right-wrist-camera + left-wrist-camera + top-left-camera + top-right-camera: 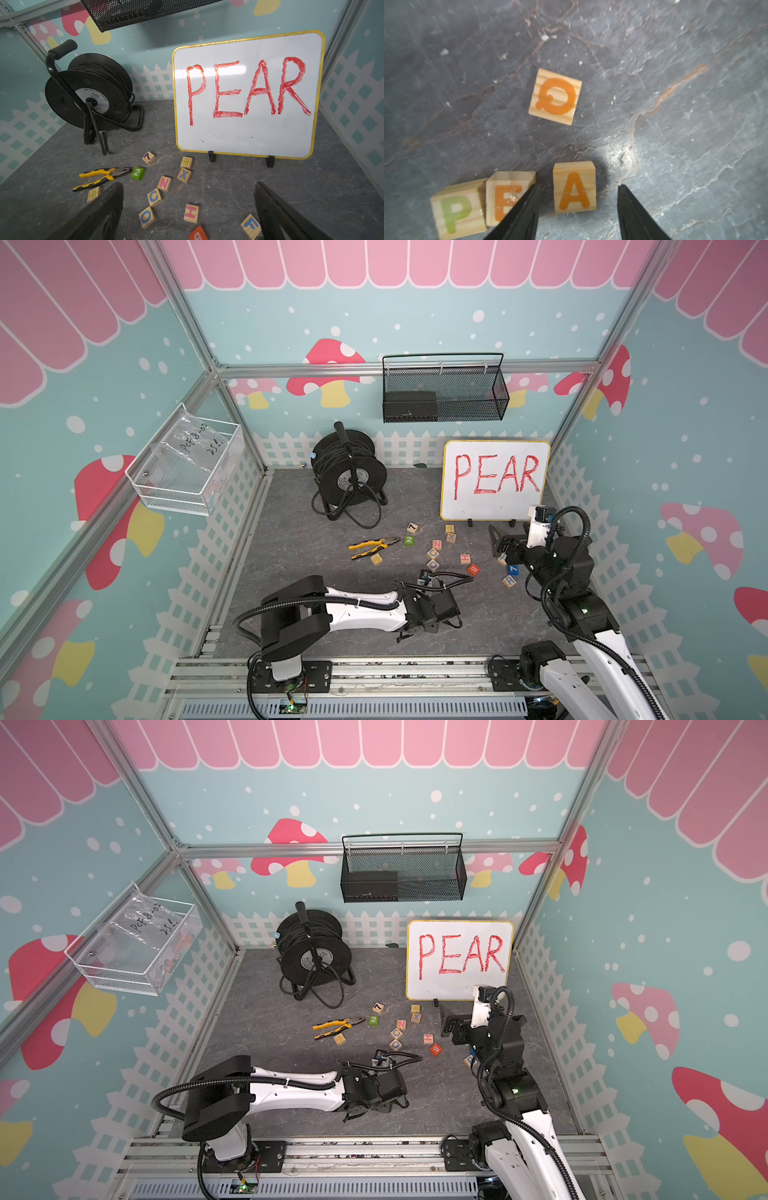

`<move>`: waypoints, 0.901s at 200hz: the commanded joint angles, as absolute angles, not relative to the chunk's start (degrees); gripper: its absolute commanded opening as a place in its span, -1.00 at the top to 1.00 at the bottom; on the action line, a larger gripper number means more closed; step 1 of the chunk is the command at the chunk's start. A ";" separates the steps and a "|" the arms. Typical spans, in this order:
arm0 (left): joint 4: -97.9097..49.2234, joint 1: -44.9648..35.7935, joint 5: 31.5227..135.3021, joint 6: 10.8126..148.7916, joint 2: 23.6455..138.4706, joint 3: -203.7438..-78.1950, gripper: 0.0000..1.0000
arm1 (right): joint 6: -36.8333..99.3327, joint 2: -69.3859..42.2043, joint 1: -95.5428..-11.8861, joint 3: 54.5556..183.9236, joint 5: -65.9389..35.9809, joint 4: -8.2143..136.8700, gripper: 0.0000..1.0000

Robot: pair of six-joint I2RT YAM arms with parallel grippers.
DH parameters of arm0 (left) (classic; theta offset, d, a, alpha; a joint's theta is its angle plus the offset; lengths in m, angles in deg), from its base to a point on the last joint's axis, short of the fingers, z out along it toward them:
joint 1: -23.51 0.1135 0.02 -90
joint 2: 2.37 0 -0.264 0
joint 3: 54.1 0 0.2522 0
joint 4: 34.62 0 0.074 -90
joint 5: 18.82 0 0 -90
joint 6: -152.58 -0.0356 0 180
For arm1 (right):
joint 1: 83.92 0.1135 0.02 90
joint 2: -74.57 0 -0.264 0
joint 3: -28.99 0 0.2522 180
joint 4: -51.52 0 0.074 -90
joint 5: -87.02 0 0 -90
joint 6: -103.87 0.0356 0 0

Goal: Spell the uppercase word “pear” with letter blocks
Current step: Place the letter block at the center of the board, then pick up the letter block from the center of the board.

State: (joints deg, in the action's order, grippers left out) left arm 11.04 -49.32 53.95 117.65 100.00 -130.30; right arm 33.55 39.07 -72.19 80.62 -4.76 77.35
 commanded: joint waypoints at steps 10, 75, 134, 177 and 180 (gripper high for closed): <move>11.76 -50.14 47.78 114.69 97.82 -132.97 -0.30 | 32.63 39.30 -71.96 81.30 -1.29 76.41 -0.98; 5.06 -49.84 45.70 92.71 101.85 -142.38 -0.43 | 34.64 38.46 -72.04 83.87 16.38 82.50 -0.99; -2.74 -45.99 60.07 77.00 114.33 -157.00 -0.43 | 35.24 36.33 -72.05 90.83 26.10 91.47 -0.99; -3.20 -44.89 67.73 71.82 122.67 -167.19 -0.43 | 34.97 39.37 -72.10 95.84 34.13 95.59 -0.99; -3.12 -44.80 68.18 71.82 123.35 -167.94 -0.43 | 34.82 39.63 -72.13 96.10 34.57 95.68 -0.99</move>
